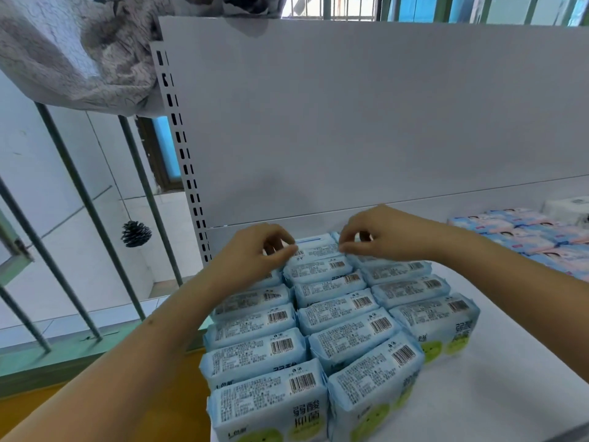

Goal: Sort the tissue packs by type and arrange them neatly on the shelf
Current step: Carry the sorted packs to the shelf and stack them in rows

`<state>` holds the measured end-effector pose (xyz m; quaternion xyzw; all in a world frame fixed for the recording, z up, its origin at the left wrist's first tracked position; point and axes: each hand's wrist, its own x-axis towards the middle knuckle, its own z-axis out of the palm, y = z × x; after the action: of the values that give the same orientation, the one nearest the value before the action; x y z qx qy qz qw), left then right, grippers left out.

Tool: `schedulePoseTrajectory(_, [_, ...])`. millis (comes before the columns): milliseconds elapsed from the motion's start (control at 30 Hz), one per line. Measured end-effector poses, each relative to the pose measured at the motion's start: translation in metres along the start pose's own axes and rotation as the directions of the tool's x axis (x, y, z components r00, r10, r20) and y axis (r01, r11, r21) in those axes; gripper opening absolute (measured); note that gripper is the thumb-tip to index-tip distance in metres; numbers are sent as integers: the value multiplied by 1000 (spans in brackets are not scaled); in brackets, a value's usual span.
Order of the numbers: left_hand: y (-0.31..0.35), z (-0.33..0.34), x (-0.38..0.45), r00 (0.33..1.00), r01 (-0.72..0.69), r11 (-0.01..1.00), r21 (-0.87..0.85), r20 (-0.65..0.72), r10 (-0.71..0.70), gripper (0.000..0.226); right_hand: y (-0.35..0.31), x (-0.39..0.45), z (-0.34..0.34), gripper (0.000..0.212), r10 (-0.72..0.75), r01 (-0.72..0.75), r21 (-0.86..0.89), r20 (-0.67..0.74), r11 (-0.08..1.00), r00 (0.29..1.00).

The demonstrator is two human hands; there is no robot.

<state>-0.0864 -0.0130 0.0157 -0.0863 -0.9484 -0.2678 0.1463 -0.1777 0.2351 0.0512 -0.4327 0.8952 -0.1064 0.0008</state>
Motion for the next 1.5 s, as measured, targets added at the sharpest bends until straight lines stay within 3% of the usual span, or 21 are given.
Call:
schedulePoseTrajectory(100, [-12, 1, 21, 996, 66, 993, 102, -58, -61, 19, 13, 21, -1, 15, 29, -30, -5, -144, 1000, 989])
schedulePoseTrajectory(300, [-17, 18, 51, 989, 127, 943, 307, 30, -143, 40, 15, 68, 22, 26, 87, -100, -156, -92, 983, 992])
schedulePoseTrajectory(467, [-14, 23, 59, 991, 96, 874, 476, 33, -127, 28, 10, 85, 37, 14, 78, -112, -313, -119, 943, 990])
schedulePoseTrajectory(633, [-15, 18, 50, 998, 53, 931, 361, 18, -63, 26, 11, 87, 36, 10, 63, -106, -291, -155, 951, 986])
schedulePoseTrajectory(800, [-6, 19, 42, 982, -72, 949, 305, 187, 15, 31, 12, 85, 37, 9, 65, -102, -258, -149, 961, 987])
schedulePoseTrajectory(900, [-4, 18, 49, 980, -74, 947, 311, 198, 11, 19, 13, 82, 35, 10, 65, -92, -212, -129, 973, 990])
schedulePoseTrajectory(1067, [8, 7, 58, 994, -96, 962, 256, 79, 78, 10, 9, 72, 17, 34, 2, 6, 60, -132, 998, 991])
schedulePoseTrajectory(1167, [15, -14, 63, 992, -107, 970, 217, -42, 119, 6, 7, 59, -6, 44, 8, -1, 121, -56, 993, 998])
schedulePoseTrajectory(1267, [16, -28, 66, 983, -110, 982, 155, -129, 130, 3, 4, 49, -27, 41, 41, -39, 104, -22, 994, 999])
schedulePoseTrajectory(1333, [18, -28, 65, 970, -127, 986, 108, -195, 146, 5, 1, 46, -37, 33, 77, -65, 138, -87, 988, 993])
schedulePoseTrajectory(1433, [26, -22, 59, 904, -132, 987, 92, -397, 158, 21, -5, 40, -52, 27, 198, -144, 238, -219, 961, 955])
schedulePoseTrajectory(1500, [40, -17, 51, 912, -126, 991, 40, -389, 131, 33, -12, 37, -57, 29, 319, -218, 325, -299, 920, 899])
